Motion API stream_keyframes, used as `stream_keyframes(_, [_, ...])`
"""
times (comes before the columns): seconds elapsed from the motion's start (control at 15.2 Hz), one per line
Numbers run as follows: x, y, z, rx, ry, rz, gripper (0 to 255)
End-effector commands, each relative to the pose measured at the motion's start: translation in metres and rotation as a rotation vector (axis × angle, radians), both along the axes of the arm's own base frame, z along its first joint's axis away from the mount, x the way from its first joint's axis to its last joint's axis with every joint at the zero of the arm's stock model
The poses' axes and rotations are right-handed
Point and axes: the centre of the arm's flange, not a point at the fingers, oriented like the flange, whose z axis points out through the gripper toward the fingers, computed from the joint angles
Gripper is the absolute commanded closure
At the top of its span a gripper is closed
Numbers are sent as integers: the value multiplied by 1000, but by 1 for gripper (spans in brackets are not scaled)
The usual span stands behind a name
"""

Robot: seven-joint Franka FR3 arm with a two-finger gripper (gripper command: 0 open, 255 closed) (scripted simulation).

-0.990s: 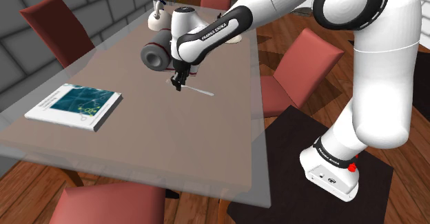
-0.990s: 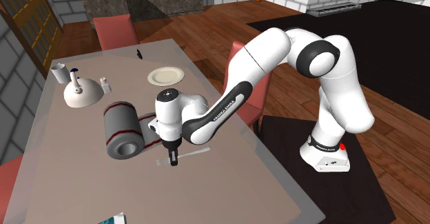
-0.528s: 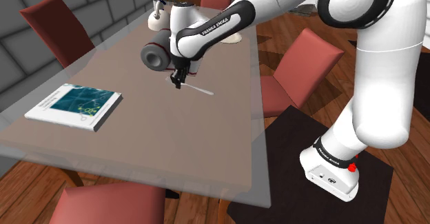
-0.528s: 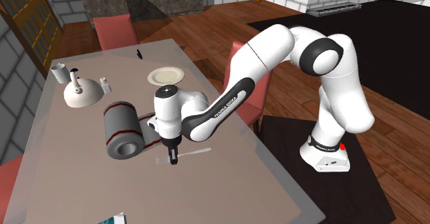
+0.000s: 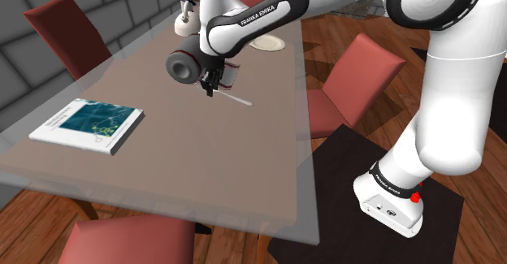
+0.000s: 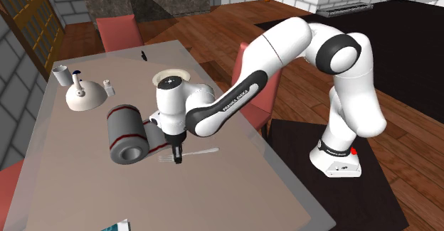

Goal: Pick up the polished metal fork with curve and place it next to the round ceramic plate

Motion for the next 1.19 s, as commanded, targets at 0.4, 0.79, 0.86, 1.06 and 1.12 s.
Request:
stream_keyframes(0.4, [6,-40,24,0,0,0,255])
stream_keyframes(0.79, [18,-118,25,0,0,0,255])
stream_keyframes(0.86, [20,-131,25,0,0,0,255])
stream_keyframes(1.06, [26,-170,25,0,0,0,255])
stream_keyframes(1.12, [28,-183,25,0,0,0,255])
